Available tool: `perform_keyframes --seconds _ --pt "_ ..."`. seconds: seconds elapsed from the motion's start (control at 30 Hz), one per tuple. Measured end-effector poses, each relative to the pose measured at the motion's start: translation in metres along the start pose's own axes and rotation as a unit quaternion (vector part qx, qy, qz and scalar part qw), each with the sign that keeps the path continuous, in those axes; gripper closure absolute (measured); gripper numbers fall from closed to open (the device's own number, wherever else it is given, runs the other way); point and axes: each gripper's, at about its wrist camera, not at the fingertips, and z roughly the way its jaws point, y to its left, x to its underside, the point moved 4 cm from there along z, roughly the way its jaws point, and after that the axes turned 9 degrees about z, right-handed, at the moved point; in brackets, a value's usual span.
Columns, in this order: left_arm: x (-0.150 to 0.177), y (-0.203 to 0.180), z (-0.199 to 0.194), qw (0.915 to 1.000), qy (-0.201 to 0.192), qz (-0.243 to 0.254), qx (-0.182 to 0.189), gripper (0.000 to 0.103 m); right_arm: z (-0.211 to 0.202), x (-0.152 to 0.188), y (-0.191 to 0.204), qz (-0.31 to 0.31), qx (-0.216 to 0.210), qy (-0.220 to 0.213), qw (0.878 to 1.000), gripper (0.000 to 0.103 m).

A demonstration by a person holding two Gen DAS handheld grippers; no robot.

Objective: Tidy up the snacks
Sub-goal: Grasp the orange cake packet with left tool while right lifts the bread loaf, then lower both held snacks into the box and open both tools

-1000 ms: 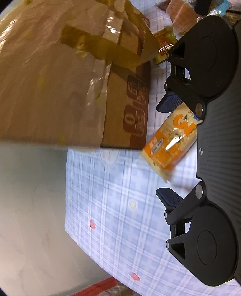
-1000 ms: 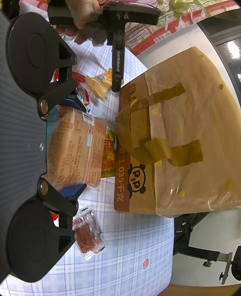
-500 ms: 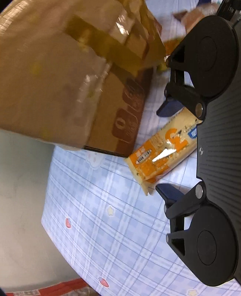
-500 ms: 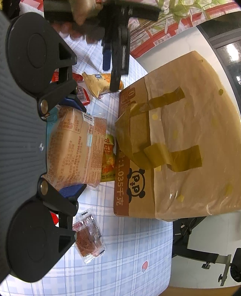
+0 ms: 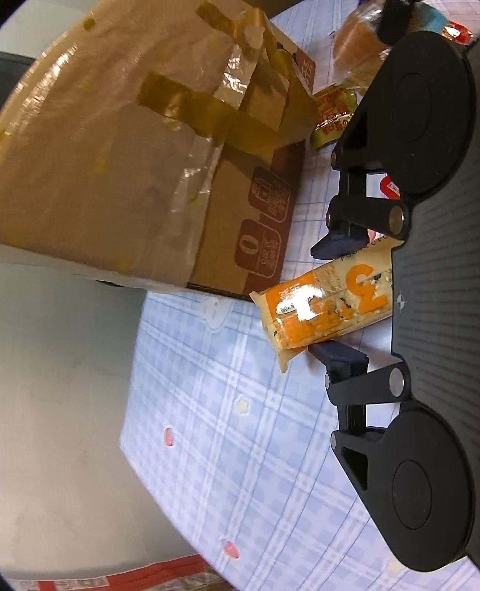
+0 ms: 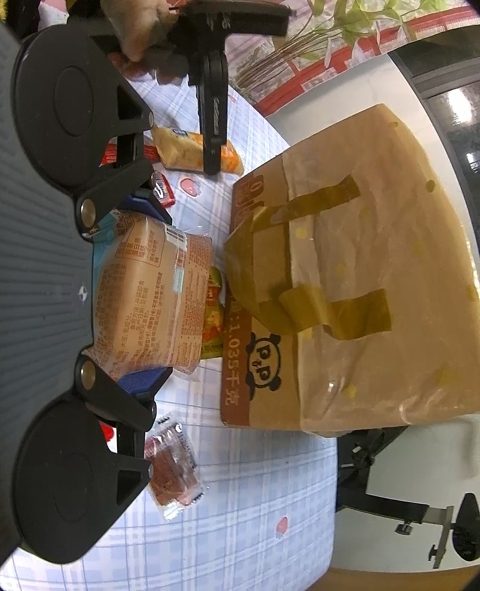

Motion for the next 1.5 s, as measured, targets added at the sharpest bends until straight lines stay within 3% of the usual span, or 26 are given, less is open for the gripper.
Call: perform_keyframes --seconds 0.37,0.67,1.1,1.5 --pt "-0.007 0.005 -0.024 0.9989 -0.043 -0.007 0.016 0.053 -0.012 -0.009 0.007 -0.011 -0.004 -0.024 1.000 0.024" --pt "-0.034 -0.005 -0.059 0.9948 -0.092 0.014 0.040 0.053 -0.035 -0.030 0.018 -0.022 -0.011 -0.063 0.998 0.024" --pt "-0.066 -0.023 -0.109 0.9850 -0.152 0.031 0.075 0.053 -0.075 -0.063 0.046 -0.049 -0.056 -0.117 0.990 0.024" --pt "-0.110 -0.028 -0.143 0.9736 -0.205 0.058 0.081 0.053 -0.101 -0.104 0.065 -0.087 -0.081 -0.165 0.979 0.024"
